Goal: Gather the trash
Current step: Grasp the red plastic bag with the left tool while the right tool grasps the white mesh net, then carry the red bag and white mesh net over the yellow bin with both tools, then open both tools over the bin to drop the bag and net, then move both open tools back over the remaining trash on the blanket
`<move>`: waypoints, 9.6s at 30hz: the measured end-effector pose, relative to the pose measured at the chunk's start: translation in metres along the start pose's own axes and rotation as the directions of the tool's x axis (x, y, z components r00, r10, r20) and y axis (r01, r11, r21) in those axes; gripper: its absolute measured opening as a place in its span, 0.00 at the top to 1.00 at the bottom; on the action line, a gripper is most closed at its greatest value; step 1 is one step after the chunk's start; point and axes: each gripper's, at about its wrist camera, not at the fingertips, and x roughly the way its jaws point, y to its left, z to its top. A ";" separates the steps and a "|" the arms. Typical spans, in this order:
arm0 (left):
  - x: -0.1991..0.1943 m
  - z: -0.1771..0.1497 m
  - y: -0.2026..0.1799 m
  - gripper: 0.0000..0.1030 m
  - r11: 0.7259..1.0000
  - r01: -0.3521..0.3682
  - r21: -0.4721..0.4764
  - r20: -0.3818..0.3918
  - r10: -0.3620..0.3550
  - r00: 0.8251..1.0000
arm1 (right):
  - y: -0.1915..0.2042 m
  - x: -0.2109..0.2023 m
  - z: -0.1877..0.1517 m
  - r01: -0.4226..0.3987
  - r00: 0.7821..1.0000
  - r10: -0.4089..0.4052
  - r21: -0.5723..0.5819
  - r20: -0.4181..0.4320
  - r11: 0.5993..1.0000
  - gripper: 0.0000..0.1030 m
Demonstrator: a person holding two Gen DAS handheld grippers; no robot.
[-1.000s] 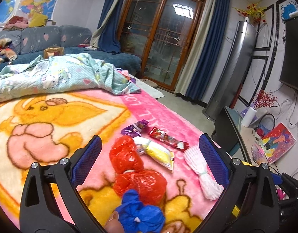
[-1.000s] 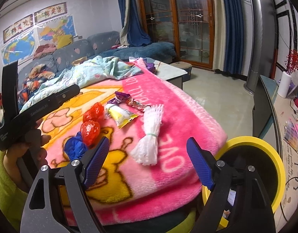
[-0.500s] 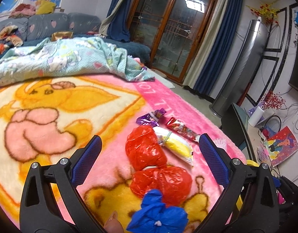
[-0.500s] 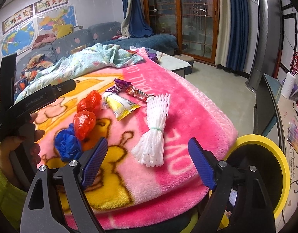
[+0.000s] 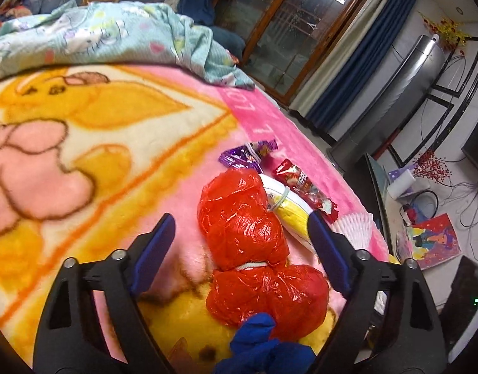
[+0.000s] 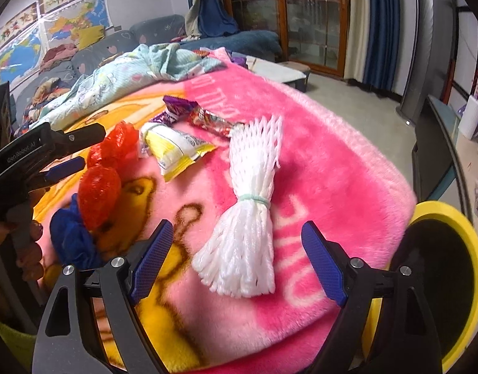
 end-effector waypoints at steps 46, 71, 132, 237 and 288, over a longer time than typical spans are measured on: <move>-0.057 0.007 -0.033 0.72 0.993 0.106 0.057 0.177 -0.115 0.978 | -0.002 -0.048 -0.001 -0.017 0.996 0.024 -0.082 0.088 0.996 0.77; -0.068 -0.021 -0.100 0.72 0.957 0.151 0.249 0.149 -0.192 0.970 | -0.031 -0.101 0.015 -0.031 0.983 0.036 -0.034 0.180 0.999 0.77; -0.031 -0.094 -0.239 0.72 0.758 0.312 0.572 -0.052 -0.346 0.937 | -0.166 -0.147 -0.018 0.123 0.961 -0.182 0.271 0.207 0.955 0.77; -0.032 -0.059 -0.184 0.11 0.897 0.142 0.419 0.092 -0.198 0.976 | -0.129 -0.154 -0.035 0.087 0.960 -0.142 0.228 0.240 0.970 0.27; -0.059 -0.051 -0.037 0.11 0.962 0.002 0.273 0.039 -0.013 0.999 | 0.007 -0.016 0.061 -0.159 0.983 0.160 -0.017 0.085 0.987 0.28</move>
